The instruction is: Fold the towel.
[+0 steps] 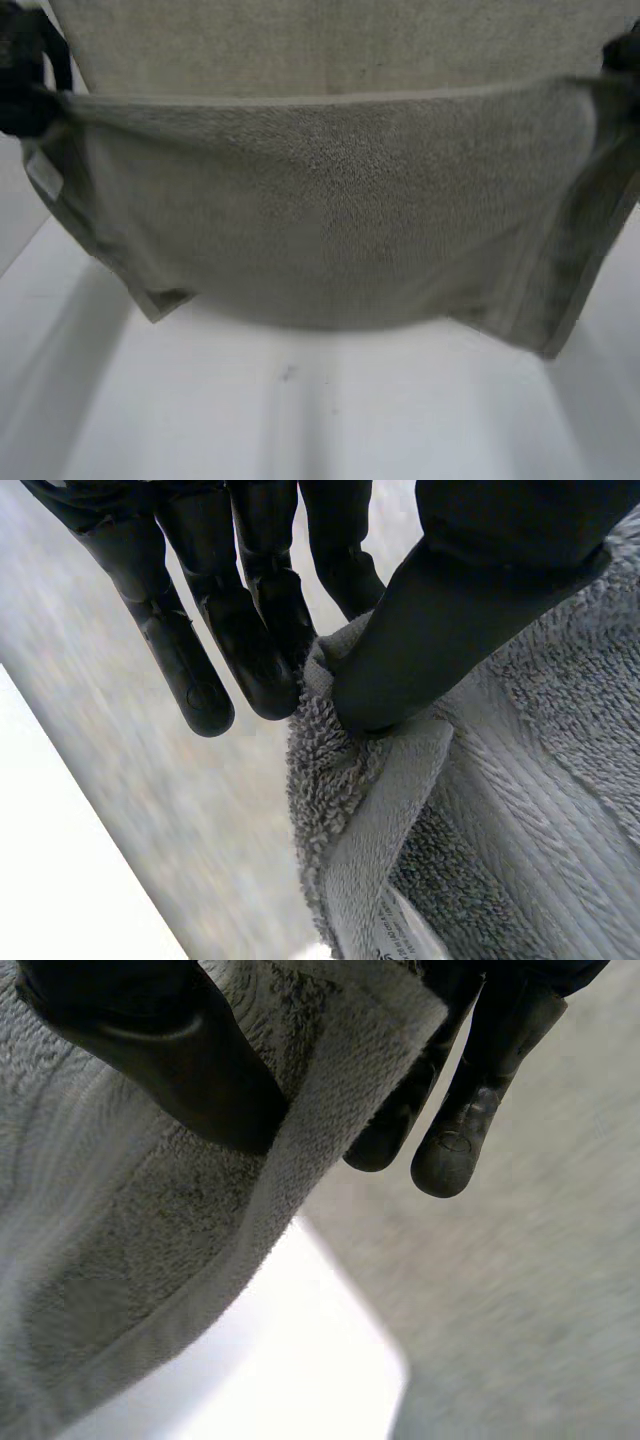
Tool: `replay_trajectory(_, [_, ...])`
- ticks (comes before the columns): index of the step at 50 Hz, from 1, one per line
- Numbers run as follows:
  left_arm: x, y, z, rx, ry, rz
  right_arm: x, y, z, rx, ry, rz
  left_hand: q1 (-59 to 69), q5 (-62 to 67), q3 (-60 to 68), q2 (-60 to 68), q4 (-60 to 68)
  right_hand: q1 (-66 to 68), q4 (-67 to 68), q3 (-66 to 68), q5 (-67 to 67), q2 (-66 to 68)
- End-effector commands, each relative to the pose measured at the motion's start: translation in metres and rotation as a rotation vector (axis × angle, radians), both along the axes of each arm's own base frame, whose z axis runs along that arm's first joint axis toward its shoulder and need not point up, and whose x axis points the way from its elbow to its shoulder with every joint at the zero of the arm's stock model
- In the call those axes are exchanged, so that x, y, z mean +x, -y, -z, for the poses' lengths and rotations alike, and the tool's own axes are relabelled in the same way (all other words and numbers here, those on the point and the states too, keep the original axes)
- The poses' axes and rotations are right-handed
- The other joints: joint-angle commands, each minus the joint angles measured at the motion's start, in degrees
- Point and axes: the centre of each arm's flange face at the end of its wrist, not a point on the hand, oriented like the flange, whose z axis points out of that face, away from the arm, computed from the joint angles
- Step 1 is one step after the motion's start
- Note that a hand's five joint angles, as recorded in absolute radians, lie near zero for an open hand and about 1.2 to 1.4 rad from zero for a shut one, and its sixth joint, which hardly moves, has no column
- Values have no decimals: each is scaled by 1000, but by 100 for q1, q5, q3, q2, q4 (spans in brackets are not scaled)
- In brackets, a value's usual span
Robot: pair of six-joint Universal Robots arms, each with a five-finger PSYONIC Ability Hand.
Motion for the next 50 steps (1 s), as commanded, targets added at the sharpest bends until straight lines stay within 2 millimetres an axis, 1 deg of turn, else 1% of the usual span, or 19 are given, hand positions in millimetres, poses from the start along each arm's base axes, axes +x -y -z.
replay_trajectory(1, [-10, 50, 87, 304, 78, 12, 3, 35, 64, 228, -135, -46, 1161, 1114, 1029, 1023, 1021, 480, 336, 354, 293, 357])
replay_trajectory(6, [-26, 77, 134, 419, 179, 20, 23, 71, 129, 343, -179, -72, 1161, 1114, 1029, 1023, 1021, 480, 336, 354, 293, 357])
replay_trajectory(10, [-38, 110, 138, 372, 236, -4, 39, 90, 138, 260, -213, -50, 1161, 1114, 1029, 1023, 1021, 480, 336, 354, 293, 357])
replay_trajectory(13, [-43, 120, 124, 310, 233, -5, 53, 115, 118, 55, -210, -12, 1161, 1114, 1029, 1023, 1021, 480, 336, 354, 293, 357])
replay_trajectory(14, [-48, 127, 102, 229, 222, -2, 61, 126, 91, -99, -177, 3, 1161, 1114, 1029, 1023, 1021, 480, 336, 354, 293, 357])
replay_trajectory(15, [-57, 131, 75, 130, 203, 6, 61, 126, 91, -101, -176, 3, 1161, 1114, 1029, 1023, 1021, 480, 336, 354, 293, 357])
replay_trajectory(16, [-57, 131, 75, 129, 203, 6, 69, 132, 58, -271, -135, 5, 1161, 1114, 1029, 1023, 1021, 480, 336, 354, 293, 357])
replay_trajectory(17, [-65, 132, 39, -4, 161, 10, 76, 133, 23, -449, -82, 7, 1161, 1114, 1029, 1023, 1021, 480, 336, 354, 293, 357])
replay_trajectory(18, [-73, 130, -1, -163, 117, 17, 76, 133, 22, -451, -81, 7, 1161, 1114, 1029, 1023, 1021, 480, 336, 354, 293, 357])
replay_trajectory(19, [-73, 130, -1, -164, 116, 17, 82, 129, -9, -592, -18, 11, 1161, 1114, 1029, 1023, 1021, 480, 336, 354, 293, 357])
replay_trajectory(20, [-76, 125, -37, -321, 69, 12, 83, 124, -37, -700, 65, 18, 1161, 1114, 1029, 1023, 1021, 480, 336, 354, 293, 357])
replay_trajectory(24, [-67, 109, -108, -634, -101, -20, 78, 112, -69, -783, 215, 8, 1161, 1114, 1029, 1023, 1021, 480, 336, 354, 293, 357])
replay_trajectory(27, [-65, 107, -113, -655, -142, -18, 76, 107, -67, -726, 272, -7, 1161, 1114, 1029, 1023, 1021, 480, 336, 354, 293, 357])
replay_trajectory(35, [-57, 129, -43, -410, -104, -31, 76, 106, 7, -374, 137, -5, 1161, 1114, 1029, 1023, 1021, 480, 336, 354, 293, 357])
replay_trajectory(37, [-45, 137, 7, -275, -58, -44, 76, 105, 25, -306, 100, -5, 1161, 1114, 1029, 1023, 1021, 480, 336, 354, 293, 357])
replay_trajectory(38, [-45, 137, 7, -274, -57, -44, 75, 105, 44, -245, 68, -8, 1161, 1114, 1029, 1023, 1021, 480, 336, 354, 293, 357])
replay_trajectory(42, [-46, 129, 82, -97, 1, 49, 74, 103, 85, -128, 11, -33, 1161, 1114, 1029, 1023, 1021, 480, 336, 354, 293, 357])
replay_trajectory(46, [-47, 112, 161, 43, 40, 113, 77, 95, 154, 15, -45, -120, 1161, 1114, 1029, 1023, 1021, 480, 336, 354, 293, 357])
replay_trajectory(50, [-45, 101, 208, 115, 51, 119, 76, 88, 221, 95, -126, -153, 1161, 1114, 1029, 1023, 1021, 480, 336, 354, 293, 357])
